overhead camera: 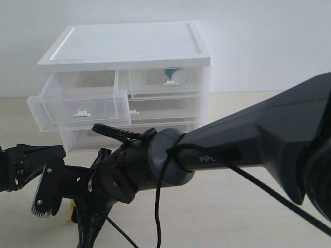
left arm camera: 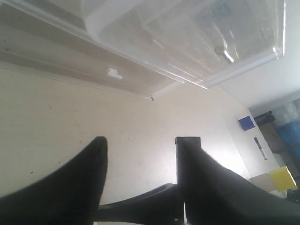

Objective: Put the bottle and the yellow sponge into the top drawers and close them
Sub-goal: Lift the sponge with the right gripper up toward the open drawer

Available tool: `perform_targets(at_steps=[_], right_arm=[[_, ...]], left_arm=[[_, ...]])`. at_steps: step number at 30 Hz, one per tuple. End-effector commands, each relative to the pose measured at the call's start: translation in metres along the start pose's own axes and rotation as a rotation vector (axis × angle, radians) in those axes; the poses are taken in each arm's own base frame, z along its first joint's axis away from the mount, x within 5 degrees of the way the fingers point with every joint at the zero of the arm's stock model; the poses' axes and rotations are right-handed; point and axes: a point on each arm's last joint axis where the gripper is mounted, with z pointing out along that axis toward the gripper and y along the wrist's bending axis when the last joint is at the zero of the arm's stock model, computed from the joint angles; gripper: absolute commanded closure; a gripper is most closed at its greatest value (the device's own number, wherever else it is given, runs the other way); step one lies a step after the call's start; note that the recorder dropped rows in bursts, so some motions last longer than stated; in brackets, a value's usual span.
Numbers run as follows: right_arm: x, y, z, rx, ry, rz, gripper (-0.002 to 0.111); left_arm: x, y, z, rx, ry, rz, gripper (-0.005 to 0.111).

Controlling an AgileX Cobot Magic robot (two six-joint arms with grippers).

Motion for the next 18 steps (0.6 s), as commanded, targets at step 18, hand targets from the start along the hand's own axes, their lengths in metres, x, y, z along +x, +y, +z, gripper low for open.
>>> perform_targets(at_steps=[18], right_arm=[[-0.004,0.01,-0.003,-0.056,0.032,0.037,0.108]], left_arm=[[0.0,0.0,-0.001,-0.003,-0.008,0.003,0.062]])
